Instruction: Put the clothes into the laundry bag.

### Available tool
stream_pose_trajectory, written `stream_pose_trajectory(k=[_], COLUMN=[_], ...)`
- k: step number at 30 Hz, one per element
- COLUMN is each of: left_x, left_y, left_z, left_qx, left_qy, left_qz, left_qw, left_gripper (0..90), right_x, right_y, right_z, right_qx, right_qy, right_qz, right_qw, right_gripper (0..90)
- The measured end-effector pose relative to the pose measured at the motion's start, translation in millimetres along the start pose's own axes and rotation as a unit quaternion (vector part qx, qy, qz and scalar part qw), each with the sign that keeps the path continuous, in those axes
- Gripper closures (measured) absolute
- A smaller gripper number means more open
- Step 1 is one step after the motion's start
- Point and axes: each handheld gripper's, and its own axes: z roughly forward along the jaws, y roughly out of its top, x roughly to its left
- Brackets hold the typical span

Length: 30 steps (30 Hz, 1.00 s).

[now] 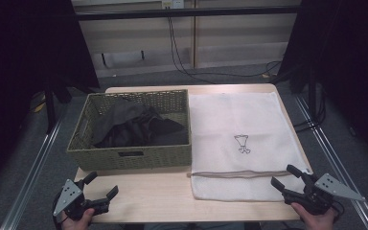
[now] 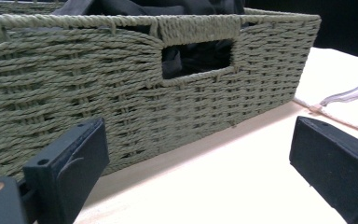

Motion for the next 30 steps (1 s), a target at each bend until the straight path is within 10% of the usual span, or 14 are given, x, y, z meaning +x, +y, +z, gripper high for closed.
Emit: stream_pose_trajectory(k=[16,30], left_x=[-2.4,-4.4], left_y=[-1.3,-1.1], left_z=[4.2,5.0], left_qx=[0.006,0.020], left_qy=[-0.001,-0.008], left_qz=[0.002,0.012], left_qw=[1.0000,0.9997], left_gripper=[4.9,4.9], right_x=[-1.4,-0.7], right_y=[4.3,18.0], right_z=[5.0,63.7], right_qx=[0.042,0.180], right_qy=[0.049,0.116], right_qz=[0.005,-0.063], right_qw=[0.9979,0.9747], right_gripper=[39.6,60.4])
